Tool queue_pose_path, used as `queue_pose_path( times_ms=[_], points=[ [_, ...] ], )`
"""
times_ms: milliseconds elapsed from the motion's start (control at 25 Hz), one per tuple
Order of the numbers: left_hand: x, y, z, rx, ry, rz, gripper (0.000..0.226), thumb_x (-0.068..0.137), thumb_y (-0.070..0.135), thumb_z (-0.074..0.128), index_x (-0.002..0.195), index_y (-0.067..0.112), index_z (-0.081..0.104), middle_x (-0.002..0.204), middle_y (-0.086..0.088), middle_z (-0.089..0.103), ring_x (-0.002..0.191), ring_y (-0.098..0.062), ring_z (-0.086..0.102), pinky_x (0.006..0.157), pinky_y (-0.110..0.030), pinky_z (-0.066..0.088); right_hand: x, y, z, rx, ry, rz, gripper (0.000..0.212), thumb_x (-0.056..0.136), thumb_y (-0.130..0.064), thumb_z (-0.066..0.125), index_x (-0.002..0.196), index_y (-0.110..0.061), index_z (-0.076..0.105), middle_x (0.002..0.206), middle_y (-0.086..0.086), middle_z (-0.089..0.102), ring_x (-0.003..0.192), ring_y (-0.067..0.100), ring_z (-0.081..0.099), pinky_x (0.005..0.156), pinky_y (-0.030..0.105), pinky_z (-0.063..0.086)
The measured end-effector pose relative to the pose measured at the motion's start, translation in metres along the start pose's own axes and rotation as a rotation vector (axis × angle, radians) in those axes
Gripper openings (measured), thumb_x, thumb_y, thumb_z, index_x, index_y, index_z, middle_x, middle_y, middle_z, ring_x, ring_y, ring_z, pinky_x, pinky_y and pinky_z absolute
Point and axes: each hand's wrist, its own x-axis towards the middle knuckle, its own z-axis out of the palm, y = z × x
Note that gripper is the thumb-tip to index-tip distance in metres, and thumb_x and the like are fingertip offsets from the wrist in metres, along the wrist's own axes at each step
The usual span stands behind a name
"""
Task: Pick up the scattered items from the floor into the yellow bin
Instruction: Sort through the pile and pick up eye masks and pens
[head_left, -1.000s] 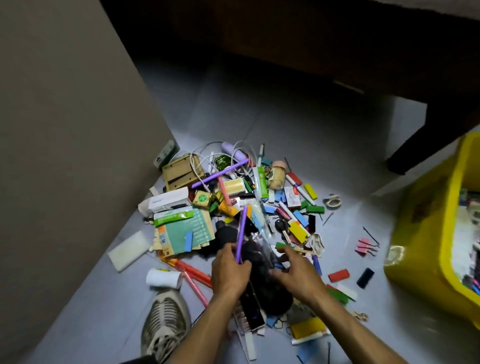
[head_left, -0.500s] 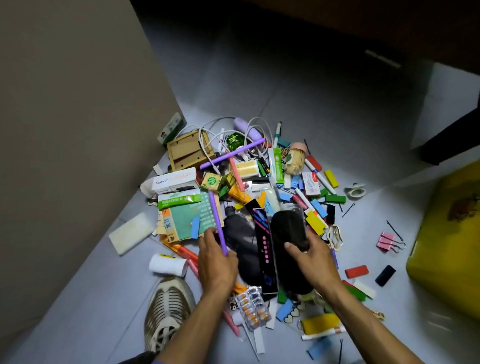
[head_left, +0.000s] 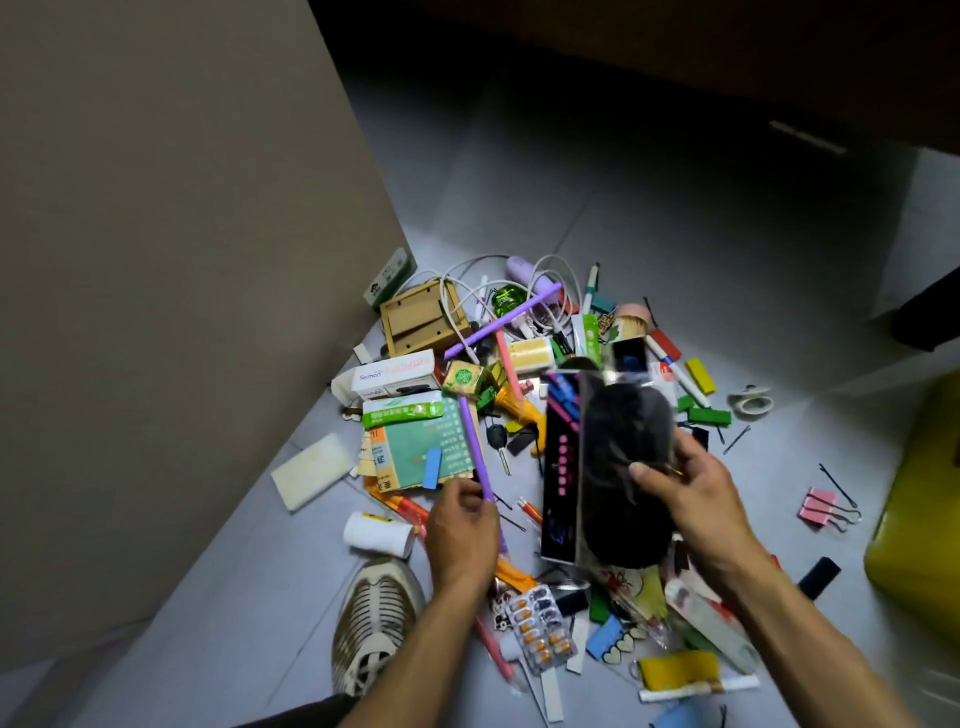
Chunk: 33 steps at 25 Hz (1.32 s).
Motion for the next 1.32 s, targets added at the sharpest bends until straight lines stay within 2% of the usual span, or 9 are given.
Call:
queue_pose_path(
  times_ms=[120, 240, 360, 480, 640, 760, 960, 1160, 1320],
  points=[
    [0.015, 0.015, -0.006, -0.247, -0.028, -0.188, 0.007, 0.089, 0.023, 0.066, 0.095, 0.019, 0.065, 0.094, -0.002, 0.071, 0.08, -0.016, 0.064, 0.069, -0.028, 0.052, -0.001, 0.0, -0.02, 0.184, -0.006, 0.098, 0.02, 0.091, -0.011, 0.063, 0.109, -0.014, 0.07, 0.106, 0.01, 0.075, 0.098, 0.027, 0.072, 0.074, 0.033, 0.056],
    [0.009, 0.031, 0.005, -0.482, -0.528, -0.119, 0.043, 0.086, 0.046, 0.068, 0.117, 0.017, 0.066, 0.111, -0.008, 0.072, 0.099, -0.023, 0.069, 0.084, -0.035, 0.055, -0.006, 0.014, -0.02, 0.245, -0.085, 0.191, 0.029, 0.083, -0.026, 0.07, 0.108, -0.01, 0.071, 0.106, 0.016, 0.074, 0.095, 0.031, 0.073, 0.065, 0.029, 0.058],
    [-0.013, 0.033, 0.024, -0.546, -0.85, -0.135, 0.04, 0.075, 0.032, 0.081, 0.111, 0.017, 0.071, 0.11, -0.013, 0.073, 0.1, -0.029, 0.071, 0.081, -0.036, 0.057, -0.011, 0.034, -0.009, 0.134, -0.129, 0.192, 0.054, 0.066, -0.031, 0.087, 0.113, -0.012, 0.07, 0.108, 0.016, 0.074, 0.096, 0.032, 0.072, 0.069, 0.031, 0.059],
    [-0.024, 0.026, 0.032, -0.468, -0.677, -0.144, 0.026, 0.068, 0.015, 0.083, 0.092, 0.02, 0.075, 0.096, -0.01, 0.077, 0.087, -0.026, 0.074, 0.072, -0.032, 0.059, -0.015, 0.039, 0.002, 0.182, -0.157, 0.168, 0.057, 0.066, -0.014, 0.082, 0.12, -0.02, 0.064, 0.114, 0.012, 0.073, 0.102, 0.029, 0.071, 0.077, 0.032, 0.058],
    [-0.01, 0.02, 0.026, -0.575, -0.634, -0.102, 0.064, 0.059, 0.018, 0.088, 0.116, 0.034, 0.062, 0.108, 0.002, 0.074, 0.098, -0.019, 0.072, 0.083, -0.038, 0.059, -0.011, 0.025, 0.004, 0.259, -0.276, 0.169, 0.055, 0.074, 0.002, 0.07, 0.123, -0.02, 0.061, 0.115, 0.015, 0.072, 0.104, 0.033, 0.07, 0.081, 0.038, 0.058],
    [-0.009, 0.033, 0.026, -0.518, -0.692, -0.141, 0.039, 0.066, 0.012, 0.085, 0.102, 0.021, 0.073, 0.103, -0.01, 0.076, 0.095, -0.03, 0.072, 0.085, -0.044, 0.058, -0.007, 0.015, 0.008, 0.159, -0.247, 0.15, 0.04, 0.084, -0.001, 0.068, 0.12, -0.019, 0.063, 0.112, 0.009, 0.074, 0.102, 0.027, 0.071, 0.083, 0.038, 0.058],
    [-0.008, 0.05, 0.033, -0.455, -0.523, -0.204, 0.016, 0.074, 0.008, 0.078, 0.089, 0.014, 0.075, 0.086, -0.007, 0.078, 0.077, -0.023, 0.075, 0.059, -0.027, 0.058, -0.005, 0.018, 0.003, 0.007, -0.107, 0.108, 0.009, 0.092, -0.021, 0.066, 0.099, -0.02, 0.071, 0.095, -0.002, 0.076, 0.087, 0.013, 0.073, 0.065, 0.023, 0.057],
    [0.02, 0.044, 0.011, -0.521, -0.126, -0.234, 0.019, 0.076, 0.016, 0.079, 0.094, 0.013, 0.071, 0.091, -0.009, 0.076, 0.085, -0.029, 0.073, 0.08, -0.041, 0.059, 0.004, 0.045, -0.021, -0.383, 0.263, 0.072, 0.023, 0.09, -0.04, 0.065, 0.107, -0.024, 0.061, 0.099, -0.01, 0.067, 0.097, 0.016, 0.065, 0.072, 0.027, 0.05],
    [0.024, 0.04, -0.003, -0.516, -0.142, -0.22, 0.019, 0.078, 0.018, 0.079, 0.095, 0.013, 0.072, 0.092, -0.01, 0.077, 0.083, -0.028, 0.073, 0.078, -0.039, 0.059, 0.022, 0.048, -0.006, -0.76, 0.12, 0.028, 0.055, 0.078, -0.044, 0.076, 0.123, -0.021, 0.052, 0.102, -0.008, 0.065, 0.096, 0.018, 0.061, 0.084, 0.038, 0.053]
  ],
)
